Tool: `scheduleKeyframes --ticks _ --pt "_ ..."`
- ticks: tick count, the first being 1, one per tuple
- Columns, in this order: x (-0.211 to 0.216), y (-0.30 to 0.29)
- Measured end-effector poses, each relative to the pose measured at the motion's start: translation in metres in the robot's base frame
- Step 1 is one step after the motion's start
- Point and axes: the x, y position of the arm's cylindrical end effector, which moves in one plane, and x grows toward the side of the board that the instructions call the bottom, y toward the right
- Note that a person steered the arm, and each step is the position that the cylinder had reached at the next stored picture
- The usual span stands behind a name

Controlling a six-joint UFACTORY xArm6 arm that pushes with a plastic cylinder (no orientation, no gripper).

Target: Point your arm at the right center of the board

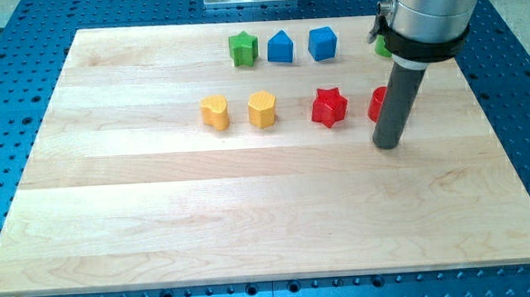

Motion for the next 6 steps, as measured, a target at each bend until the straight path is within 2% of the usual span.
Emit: scheduleKeyframes --ticks 2,5,6 --pt "-0.004 0.053" --pt "-0.004 0.098" --pt "-0.021 0.102"
